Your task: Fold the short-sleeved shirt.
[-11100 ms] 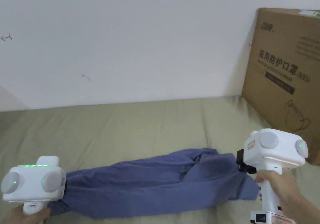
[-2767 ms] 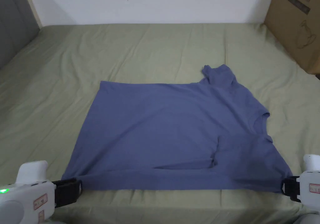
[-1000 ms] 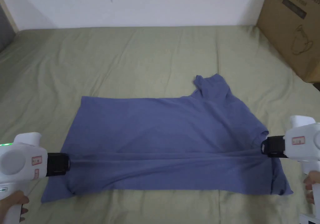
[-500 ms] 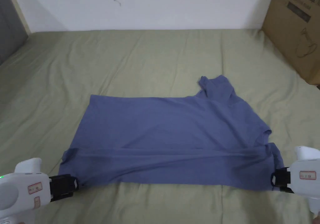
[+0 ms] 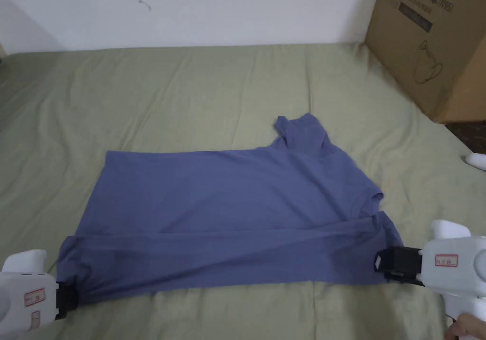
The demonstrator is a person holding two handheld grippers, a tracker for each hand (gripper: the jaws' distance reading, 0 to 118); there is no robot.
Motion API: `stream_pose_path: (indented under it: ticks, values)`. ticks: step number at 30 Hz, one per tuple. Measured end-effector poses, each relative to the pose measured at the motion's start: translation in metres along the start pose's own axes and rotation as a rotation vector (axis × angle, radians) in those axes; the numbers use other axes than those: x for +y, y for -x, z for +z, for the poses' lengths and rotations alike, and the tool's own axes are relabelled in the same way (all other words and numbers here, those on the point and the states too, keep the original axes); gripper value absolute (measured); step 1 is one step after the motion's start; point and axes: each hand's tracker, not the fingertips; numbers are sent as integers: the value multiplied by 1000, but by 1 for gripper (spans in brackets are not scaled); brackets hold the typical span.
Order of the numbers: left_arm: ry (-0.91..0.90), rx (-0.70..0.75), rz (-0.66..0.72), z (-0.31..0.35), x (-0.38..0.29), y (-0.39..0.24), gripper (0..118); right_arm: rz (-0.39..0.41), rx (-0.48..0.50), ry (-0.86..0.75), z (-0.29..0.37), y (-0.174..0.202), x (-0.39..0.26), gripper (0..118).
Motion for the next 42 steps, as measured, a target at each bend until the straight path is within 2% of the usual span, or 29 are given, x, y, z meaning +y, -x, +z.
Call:
stream_pose_path:
  ticks: [2,3,4,5,6,7,9,15,17,19,21,24,26,29,30,31,32,33,34,35,36,39,40,42]
  values:
    - [-1,-3,-6,3,0,-2,5,12,15,-2,-10,2,5,87]
    - [-1,-4,-6,3,0,-3,5,24,14,2,-20,4,6,73]
    - [-2,-5,-4,3,0,-2,5,30,1,11,-30,5,5,30]
    - [-5,-6,-2,4,0,-1,5,23,-37,37,-41,6,3,2]
    - [-1,-7,2,5,1,0,5,18,-72,86,-53,7,-1,2]
    - [3,-15,8,4,1,2,5,1,-36,85,-57,7,-6,2]
    - [1,-18,3,8,1,3,5,67,-67,33,-42,15,-5,2]
    - [-35,-25,-7,26,2,6,5,95,-5,18,-1,8,9,2]
    - [-46,-19,-18,36,-2,6,4,131,3,7,21,17,5,2]
    - [-55,-9,-32,47,-11,7,4,202,-26,8,34,19,0,2]
    - [-62,7,-32,57,-23,11,4,225,-44,21,43,15,-10,2]
    - [-39,-18,7,63,-48,21,4,206,-23,68,40,-5,-30,2]
    - [-10,-20,-14,61,-65,21,4,214,-38,118,32,-14,-49,2]
    - [51,5,-46,53,-86,18,4,184,-36,147,17,-27,-69,3]
    - [45,16,-42,52,-91,19,4,163,-21,136,18,-29,-71,9]
    - [45,31,-40,46,-95,25,4,132,-14,113,22,-29,-70,23]
    - [44,39,-39,46,-97,28,5,132,-17,120,18,-36,-64,46]
    - [36,43,-37,48,-98,31,14,143,-20,120,20,-35,-62,79]
    - [30,35,-29,51,-96,34,36,172,-36,107,23,-32,-60,90]
    - [27,37,-20,54,-93,34,59,203,-62,96,27,-29,-57,90]
    - [19,41,-11,58,-90,35,71,227,-68,76,32,-25,-51,90]
    - [-48,5,10,72,-73,29,70,250,-51,17,46,-12,-30,89]
    - [-64,-7,11,74,-66,26,67,243,-20,-12,51,-6,-21,87]
    - [-106,-58,-6,74,-52,18,42,224,34,-52,53,2,-4,64]
